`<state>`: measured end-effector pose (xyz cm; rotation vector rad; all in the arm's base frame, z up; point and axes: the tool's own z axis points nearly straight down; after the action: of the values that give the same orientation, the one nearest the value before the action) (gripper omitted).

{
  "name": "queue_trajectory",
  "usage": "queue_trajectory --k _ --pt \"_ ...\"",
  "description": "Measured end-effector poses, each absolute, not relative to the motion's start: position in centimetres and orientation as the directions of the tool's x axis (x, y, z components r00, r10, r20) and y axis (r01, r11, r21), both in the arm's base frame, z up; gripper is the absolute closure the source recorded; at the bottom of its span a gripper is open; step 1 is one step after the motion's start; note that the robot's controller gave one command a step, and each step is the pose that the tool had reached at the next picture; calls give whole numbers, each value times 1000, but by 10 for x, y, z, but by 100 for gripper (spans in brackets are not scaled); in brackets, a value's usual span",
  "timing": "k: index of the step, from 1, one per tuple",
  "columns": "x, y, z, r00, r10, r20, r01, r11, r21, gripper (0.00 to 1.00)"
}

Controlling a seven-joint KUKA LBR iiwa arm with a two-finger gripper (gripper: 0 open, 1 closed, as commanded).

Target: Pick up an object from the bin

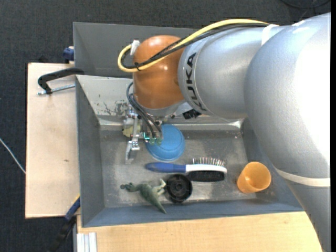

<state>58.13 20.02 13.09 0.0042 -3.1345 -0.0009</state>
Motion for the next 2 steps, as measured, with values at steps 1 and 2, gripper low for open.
queue_trajectory --k 1,2 --pt "599 159 94 -995 101 -8 101 995 6 0" --pt "601 159 98 -995 101 -16 101 995 8 100"
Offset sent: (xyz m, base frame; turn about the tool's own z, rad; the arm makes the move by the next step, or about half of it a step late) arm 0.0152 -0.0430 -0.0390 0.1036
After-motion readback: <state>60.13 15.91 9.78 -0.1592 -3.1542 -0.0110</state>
